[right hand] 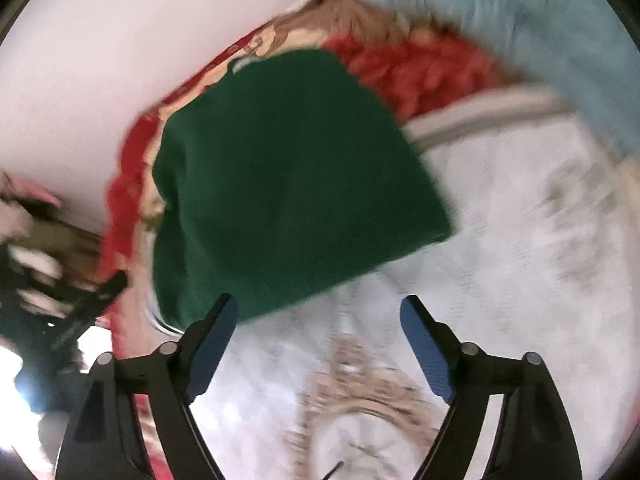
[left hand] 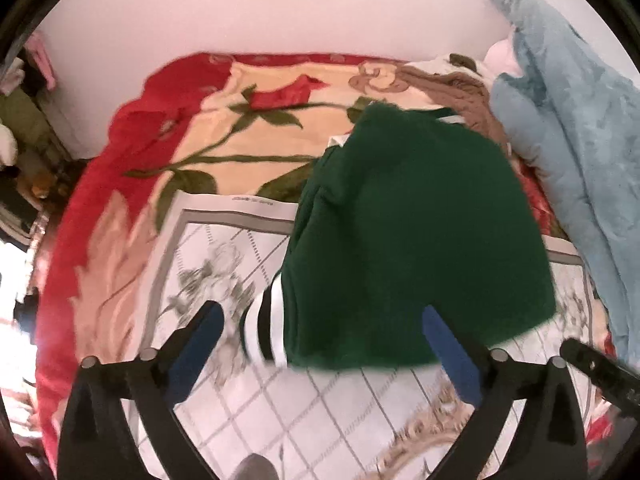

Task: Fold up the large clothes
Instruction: 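Lower the folded jacket onto the bed and open both grippers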

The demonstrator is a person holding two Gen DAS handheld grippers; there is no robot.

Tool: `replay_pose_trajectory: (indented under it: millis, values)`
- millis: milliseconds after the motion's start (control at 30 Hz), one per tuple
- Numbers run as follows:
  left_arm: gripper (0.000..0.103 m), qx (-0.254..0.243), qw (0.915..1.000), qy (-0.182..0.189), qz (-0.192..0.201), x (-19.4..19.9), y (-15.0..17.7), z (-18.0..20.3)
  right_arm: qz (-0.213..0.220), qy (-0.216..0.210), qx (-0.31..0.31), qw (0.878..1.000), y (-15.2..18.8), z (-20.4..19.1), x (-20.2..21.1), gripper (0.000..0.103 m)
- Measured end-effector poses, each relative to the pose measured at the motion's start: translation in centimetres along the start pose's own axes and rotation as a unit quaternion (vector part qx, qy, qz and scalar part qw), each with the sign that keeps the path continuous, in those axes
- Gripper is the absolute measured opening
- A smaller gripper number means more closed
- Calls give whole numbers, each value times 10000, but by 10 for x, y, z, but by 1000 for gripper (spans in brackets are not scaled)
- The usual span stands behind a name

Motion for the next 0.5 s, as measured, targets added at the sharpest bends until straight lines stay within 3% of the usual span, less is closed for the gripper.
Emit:
replay_pose_trajectory:
  millis: [67,200,333,500]
  values:
    - [103,26,9999,-51,131,32,7,6,117,735,419,9963,1,-13,31,90]
    - [103,-14,9993,-158,346,94,18,17,325,1624,898,9821,19,-32,108,93]
    - [103,-36,9987,-70,495,153,26,24,546,2023,1090,9717,34,-48,183,93]
    - [103,-30,9975,69,708,236,34,24,839,2153,1209,9654,69,-70,285,93]
Point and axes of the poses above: each gripper's, at about its wrist camera, not at the fingertips, and x roughly against the way its jaws point, z to its right, y to its underside, the point moved 2 cm from there along -x, roughly the way its jaws point, and after that the axes turned 9 degrees about x, right-handed, at the moved point
